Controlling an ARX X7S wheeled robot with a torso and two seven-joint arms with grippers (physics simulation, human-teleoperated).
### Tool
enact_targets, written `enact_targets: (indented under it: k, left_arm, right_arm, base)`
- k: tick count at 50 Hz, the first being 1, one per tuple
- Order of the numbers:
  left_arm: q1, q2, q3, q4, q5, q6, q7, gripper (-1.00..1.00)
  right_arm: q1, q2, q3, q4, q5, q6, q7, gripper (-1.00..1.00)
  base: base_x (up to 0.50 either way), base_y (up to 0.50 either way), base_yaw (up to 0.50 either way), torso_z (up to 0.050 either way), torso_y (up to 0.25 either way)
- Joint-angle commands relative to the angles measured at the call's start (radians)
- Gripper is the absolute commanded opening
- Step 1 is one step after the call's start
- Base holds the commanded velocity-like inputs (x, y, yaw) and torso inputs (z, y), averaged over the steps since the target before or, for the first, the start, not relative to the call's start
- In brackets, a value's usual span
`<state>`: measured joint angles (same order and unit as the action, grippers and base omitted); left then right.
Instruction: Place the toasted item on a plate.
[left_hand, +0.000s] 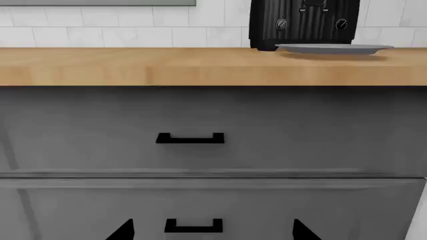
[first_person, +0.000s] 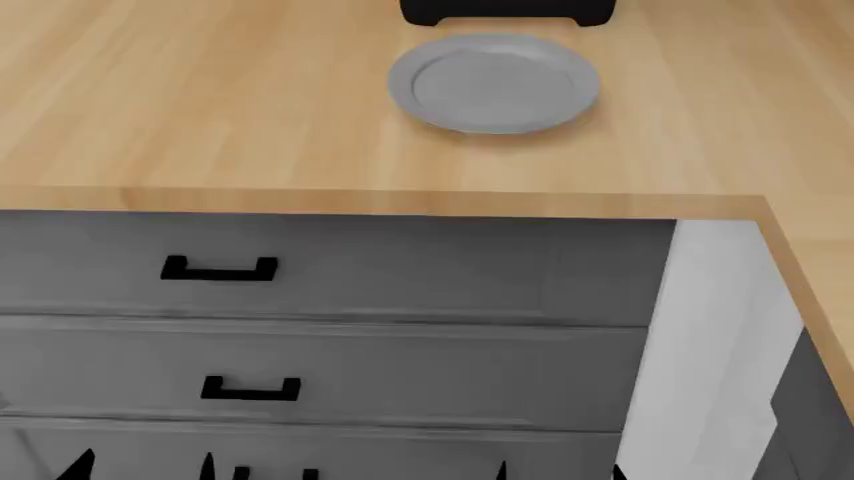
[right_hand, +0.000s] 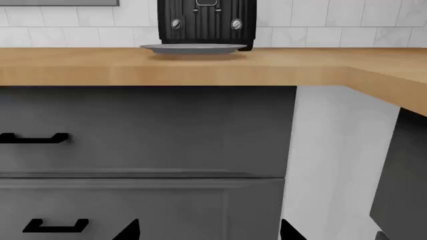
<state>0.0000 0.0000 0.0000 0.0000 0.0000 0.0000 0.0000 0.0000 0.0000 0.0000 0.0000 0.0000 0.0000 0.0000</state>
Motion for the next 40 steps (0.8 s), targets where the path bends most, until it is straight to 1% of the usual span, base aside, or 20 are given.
enact_targets:
  k: [1,16,18,26,40]
  left_arm:
    - [0.0,-0.016,0.018,-0.004,-0.015,0.004,-0.018,1.0]
    - [0.014,-0.058,0.068,0.04,-0.043,-0.021,-0.062,1.0]
    - [0.024,-0.056,0.057,0.059,-0.087,-0.011,-0.052,1.0]
    - [0.025,-0.075,0.079,0.1,-0.083,-0.04,-0.067,1.0]
    - [0.031,-0.094,0.096,0.108,-0.097,-0.037,-0.086,1.0]
  right_arm:
    - [0.002,0.01,-0.013,0.003,0.01,-0.002,0.013,1.0]
    - [-0.011,0.054,-0.064,-0.025,0.056,0.01,0.063,1.0]
    - [-0.013,0.057,-0.068,-0.032,0.059,0.015,0.068,1.0]
    - [-0.014,0.068,-0.079,-0.048,0.076,0.023,0.082,1.0]
    - [-0.019,0.086,-0.105,-0.077,0.092,0.04,0.099,1.0]
  base:
    - [0.0,0.0,0.0,0.0,0.0]
    - [0.0,0.0,0.0,0.0,0.0]
    - [0.0,0.0,0.0,0.0,0.0]
    - [0.0,0.0,0.0,0.05,0.0]
    - [0.0,0.0,0.0,0.05,0.0]
